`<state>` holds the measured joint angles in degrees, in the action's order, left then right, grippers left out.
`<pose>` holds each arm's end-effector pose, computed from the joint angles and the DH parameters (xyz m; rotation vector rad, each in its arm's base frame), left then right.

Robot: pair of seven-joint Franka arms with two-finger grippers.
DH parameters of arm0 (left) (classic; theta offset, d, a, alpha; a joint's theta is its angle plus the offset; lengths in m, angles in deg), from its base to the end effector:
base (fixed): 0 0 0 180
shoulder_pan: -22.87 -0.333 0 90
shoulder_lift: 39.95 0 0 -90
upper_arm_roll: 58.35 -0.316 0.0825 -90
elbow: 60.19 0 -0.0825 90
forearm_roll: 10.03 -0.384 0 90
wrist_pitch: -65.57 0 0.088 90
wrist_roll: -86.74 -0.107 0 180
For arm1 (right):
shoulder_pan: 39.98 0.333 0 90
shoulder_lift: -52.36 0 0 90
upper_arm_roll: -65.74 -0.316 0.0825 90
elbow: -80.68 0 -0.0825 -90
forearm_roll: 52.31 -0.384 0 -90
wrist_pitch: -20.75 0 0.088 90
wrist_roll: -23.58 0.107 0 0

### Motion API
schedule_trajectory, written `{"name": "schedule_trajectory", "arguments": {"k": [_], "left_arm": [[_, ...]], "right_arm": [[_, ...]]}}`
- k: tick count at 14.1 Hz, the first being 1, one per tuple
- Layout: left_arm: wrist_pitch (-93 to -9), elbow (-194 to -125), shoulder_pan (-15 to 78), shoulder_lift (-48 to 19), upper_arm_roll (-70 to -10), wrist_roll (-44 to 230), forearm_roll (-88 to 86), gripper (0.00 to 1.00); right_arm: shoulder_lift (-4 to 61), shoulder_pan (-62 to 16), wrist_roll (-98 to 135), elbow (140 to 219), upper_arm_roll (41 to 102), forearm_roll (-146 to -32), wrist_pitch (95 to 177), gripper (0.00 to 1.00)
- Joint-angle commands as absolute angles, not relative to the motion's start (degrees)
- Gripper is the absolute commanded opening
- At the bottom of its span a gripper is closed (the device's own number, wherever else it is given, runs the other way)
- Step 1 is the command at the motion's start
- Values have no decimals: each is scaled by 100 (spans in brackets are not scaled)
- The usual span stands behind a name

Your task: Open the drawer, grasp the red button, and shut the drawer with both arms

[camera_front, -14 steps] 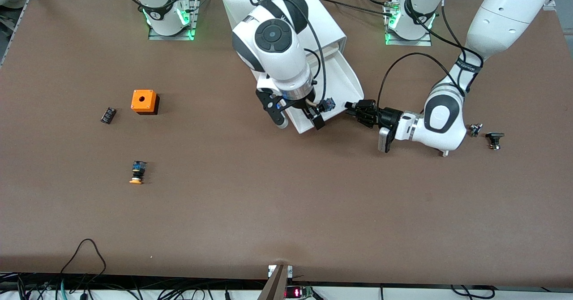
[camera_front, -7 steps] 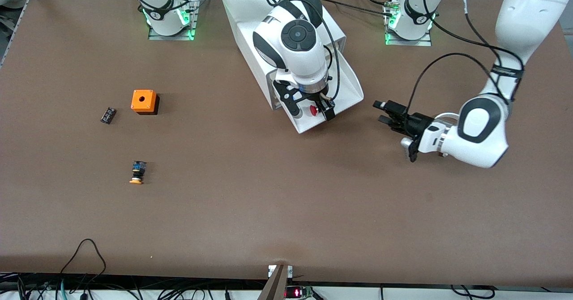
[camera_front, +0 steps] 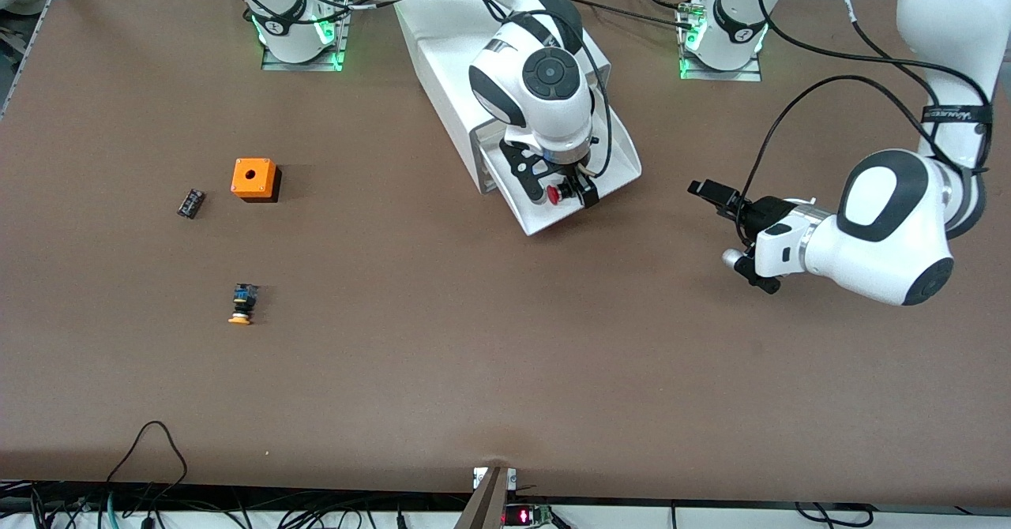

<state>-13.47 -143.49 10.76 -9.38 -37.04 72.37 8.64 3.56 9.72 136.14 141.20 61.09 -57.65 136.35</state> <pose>0.6216 -0.1020 0.3767 2.4549 -0.4796 -0.7107 0.4683 0.6251 0.3350 -2.5772 1.5495 0.1989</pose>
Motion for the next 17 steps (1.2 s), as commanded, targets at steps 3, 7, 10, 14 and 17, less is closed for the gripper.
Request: {"name": "schedule_trajectory", "arguments": {"k": [3,7,10,14,17], "left_arm": [[-958,-13341,1635,-1138,-3717,8225,-597,100],[-1019,-12989,1917,-1235,-3717,8226,-2081,100],[-1177,-12515,1874,-1112,-3752,8199,-2102,100],[-1257,-12505,1917,-1121,-3769,8330,-2120,100],[-1248,-12575,1926,-1121,-3752,9268,-2093,100]], "right_arm": [[191,1038,13696,13895,6117,-5794,13553,32],[217,1047,13696,13886,6108,-5803,13580,0],[253,1038,13661,13869,6117,-5803,13544,0],[340,968,13661,13579,6125,-5803,13439,0],[516,889,13337,13543,6187,-5776,13413,0]]}}
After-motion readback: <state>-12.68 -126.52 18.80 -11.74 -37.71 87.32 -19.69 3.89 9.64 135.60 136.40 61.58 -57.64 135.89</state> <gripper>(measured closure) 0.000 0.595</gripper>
